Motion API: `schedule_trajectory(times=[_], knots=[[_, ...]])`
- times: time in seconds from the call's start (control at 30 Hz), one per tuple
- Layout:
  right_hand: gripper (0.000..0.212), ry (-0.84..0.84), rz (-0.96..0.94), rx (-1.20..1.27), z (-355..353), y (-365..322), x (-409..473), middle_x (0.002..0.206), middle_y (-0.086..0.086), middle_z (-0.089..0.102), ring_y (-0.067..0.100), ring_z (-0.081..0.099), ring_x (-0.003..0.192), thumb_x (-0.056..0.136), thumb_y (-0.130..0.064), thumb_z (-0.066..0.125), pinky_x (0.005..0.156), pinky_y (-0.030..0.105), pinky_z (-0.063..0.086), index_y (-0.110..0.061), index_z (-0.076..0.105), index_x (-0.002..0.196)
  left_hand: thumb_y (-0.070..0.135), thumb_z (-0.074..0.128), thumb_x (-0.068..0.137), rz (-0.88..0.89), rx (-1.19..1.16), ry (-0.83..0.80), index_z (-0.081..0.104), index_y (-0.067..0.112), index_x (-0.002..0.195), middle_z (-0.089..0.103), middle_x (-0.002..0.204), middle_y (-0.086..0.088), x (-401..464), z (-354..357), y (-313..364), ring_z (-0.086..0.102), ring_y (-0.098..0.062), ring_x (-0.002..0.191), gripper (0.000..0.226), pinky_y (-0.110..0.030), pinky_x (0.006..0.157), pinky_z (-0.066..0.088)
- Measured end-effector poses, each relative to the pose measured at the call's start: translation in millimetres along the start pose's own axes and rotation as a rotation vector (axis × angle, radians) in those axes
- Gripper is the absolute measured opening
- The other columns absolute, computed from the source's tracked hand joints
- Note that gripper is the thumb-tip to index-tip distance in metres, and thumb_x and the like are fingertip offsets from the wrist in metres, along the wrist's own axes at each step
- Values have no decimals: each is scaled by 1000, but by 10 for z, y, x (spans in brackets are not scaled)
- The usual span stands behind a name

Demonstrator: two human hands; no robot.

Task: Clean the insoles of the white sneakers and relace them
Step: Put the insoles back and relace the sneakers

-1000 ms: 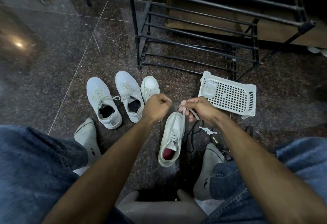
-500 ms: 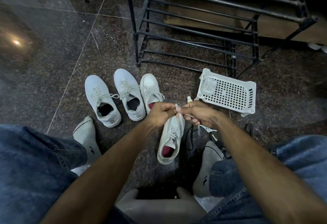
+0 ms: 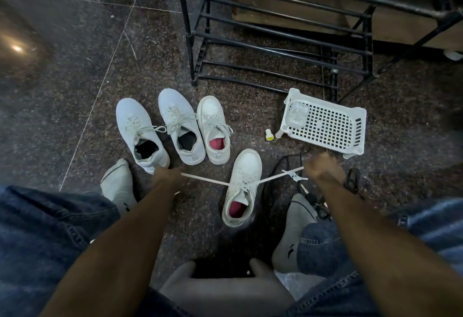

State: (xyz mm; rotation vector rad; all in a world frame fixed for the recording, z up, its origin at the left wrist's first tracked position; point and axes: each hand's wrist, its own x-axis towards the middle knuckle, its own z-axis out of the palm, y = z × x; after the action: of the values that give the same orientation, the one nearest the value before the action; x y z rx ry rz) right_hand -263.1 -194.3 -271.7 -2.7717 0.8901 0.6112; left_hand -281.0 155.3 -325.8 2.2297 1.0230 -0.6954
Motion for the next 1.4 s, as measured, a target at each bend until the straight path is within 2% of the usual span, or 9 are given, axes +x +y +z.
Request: schedule_trajectory(times=[0.2, 0.37, 0.43, 0.6, 0.77, 0.9, 1.1, 1.27, 1.4], knots=[[37, -148, -149, -282, 186, -47, -156, 130, 14, 55, 33, 55, 118, 92, -27, 53, 94, 42, 46, -10, 54, 125, 11, 53, 93, 219, 102, -32, 63, 4, 120, 64, 120, -17, -9, 169, 25, 58, -38, 114, 30, -40, 94, 47], [38, -367, -526, -211, 581, -328, -414, 132, 8, 54, 30, 51, 121, 86, -21, 55, 98, 40, 46, -27, 59, 124, 15, 60, 85, 468, 167, -354, 69, 24, 115, 69, 114, 5, -169, 641, 4, 63, -17, 109, 33, -35, 97, 49], [36, -394, -591, -198, 731, -421, -534, 131, 7, 54, 30, 49, 123, 87, -22, 54, 97, 40, 44, -23, 59, 122, 19, 64, 85, 512, 179, -418, 70, 27, 113, 70, 115, 3, -249, 805, -21, 64, -18, 109, 30, -35, 96, 49], [31, -264, -587, -228, 847, -483, -652, 124, 10, 58, 32, 52, 118, 91, -17, 47, 93, 41, 45, -17, 62, 118, 31, 58, 90, 541, 307, -275, 72, 26, 102, 72, 107, -4, -536, 766, 65, 66, -28, 101, 19, -36, 83, 53], [20, -406, -562, -145, 771, -453, -565, 112, 11, 66, 32, 61, 105, 87, -24, 51, 79, 33, 46, -19, 67, 97, 25, 56, 88, 577, 363, -347, 69, 22, 93, 72, 102, -5, -504, 671, 61, 67, -25, 97, 14, -36, 82, 53], [14, -510, -459, 14, 763, -439, -499, 101, 5, 69, 27, 63, 95, 82, -30, 60, 73, 26, 44, -20, 67, 77, 29, 62, 81, 614, 234, -428, 69, 29, 105, 71, 110, 4, -379, 736, -16, 65, -18, 103, 24, -38, 91, 52], [22, -489, -404, 137, 811, -434, -488, 76, -2, 59, 23, 60, 79, 78, -28, 66, 66, 29, 44, -21, 48, 67, 31, 64, 82, 642, 212, -310, 73, 27, 96, 73, 101, 4, -520, 742, 36, 67, -20, 94, 17, -36, 82, 54], [13, -492, -449, 125, 825, -441, -491, 93, 1, 66, 22, 62, 86, 81, -24, 66, 72, 28, 45, -27, 54, 85, 28, 61, 81, 680, 299, -268, 67, 25, 81, 71, 90, 2, -539, 751, 99, 67, -24, 88, 7, -37, 75, 54], [7, -425, -470, -66, 777, -393, -396, 92, 1, 70, 21, 65, 88, 81, -16, 63, 75, 24, 46, -21, 64, 76, 36, 59, 85, 631, 404, -185, 63, 20, 89, 69, 96, -8, -553, 683, 137, 64, -32, 92, 17, -36, 76, 50]])
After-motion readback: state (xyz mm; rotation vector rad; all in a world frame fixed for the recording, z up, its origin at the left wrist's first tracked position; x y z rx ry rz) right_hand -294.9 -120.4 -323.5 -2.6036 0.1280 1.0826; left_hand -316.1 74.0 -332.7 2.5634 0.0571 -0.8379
